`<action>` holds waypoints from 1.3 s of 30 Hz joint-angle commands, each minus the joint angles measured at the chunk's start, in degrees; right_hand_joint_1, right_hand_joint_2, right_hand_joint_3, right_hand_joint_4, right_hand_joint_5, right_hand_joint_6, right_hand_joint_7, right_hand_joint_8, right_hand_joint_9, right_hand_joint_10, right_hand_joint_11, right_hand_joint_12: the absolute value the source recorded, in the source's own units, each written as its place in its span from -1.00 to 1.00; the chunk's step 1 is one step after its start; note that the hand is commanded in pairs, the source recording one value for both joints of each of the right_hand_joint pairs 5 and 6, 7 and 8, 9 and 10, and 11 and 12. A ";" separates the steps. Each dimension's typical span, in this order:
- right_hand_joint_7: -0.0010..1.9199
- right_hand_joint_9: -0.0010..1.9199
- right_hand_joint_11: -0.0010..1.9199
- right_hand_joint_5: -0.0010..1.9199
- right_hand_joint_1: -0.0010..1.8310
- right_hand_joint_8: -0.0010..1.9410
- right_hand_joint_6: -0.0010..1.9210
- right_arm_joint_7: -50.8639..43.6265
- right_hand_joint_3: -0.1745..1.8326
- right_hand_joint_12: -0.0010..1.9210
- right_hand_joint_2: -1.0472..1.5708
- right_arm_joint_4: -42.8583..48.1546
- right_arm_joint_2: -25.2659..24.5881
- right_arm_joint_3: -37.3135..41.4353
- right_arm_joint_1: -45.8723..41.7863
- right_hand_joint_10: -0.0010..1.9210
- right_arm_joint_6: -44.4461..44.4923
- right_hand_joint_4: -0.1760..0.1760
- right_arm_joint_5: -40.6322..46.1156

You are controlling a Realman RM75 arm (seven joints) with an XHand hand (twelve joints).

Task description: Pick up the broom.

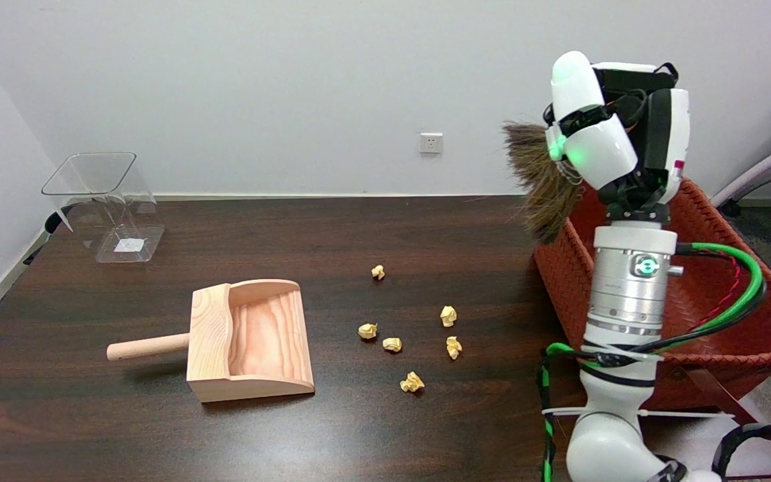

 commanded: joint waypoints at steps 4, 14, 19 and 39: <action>1.00 1.00 1.00 1.00 0.00 0.98 1.00 0.76 0.17 1.00 1.00 -0.08 -5.77 -5.67 -2.97 1.00 -1.06 0.00 -3.41; 1.00 1.00 1.00 1.00 0.03 0.98 1.00 -4.64 0.19 1.00 1.00 -0.15 -7.04 -5.77 -4.92 1.00 -6.56 0.00 3.91; 1.00 1.00 1.00 1.00 0.04 0.98 1.00 -11.67 0.19 1.00 1.00 -0.24 -6.64 -5.53 -3.29 1.00 -10.11 0.00 9.10; 1.00 1.00 1.00 1.00 0.07 0.98 1.00 -43.58 0.17 1.00 1.00 -0.48 -11.30 -6.84 2.03 1.00 -11.06 0.00 20.76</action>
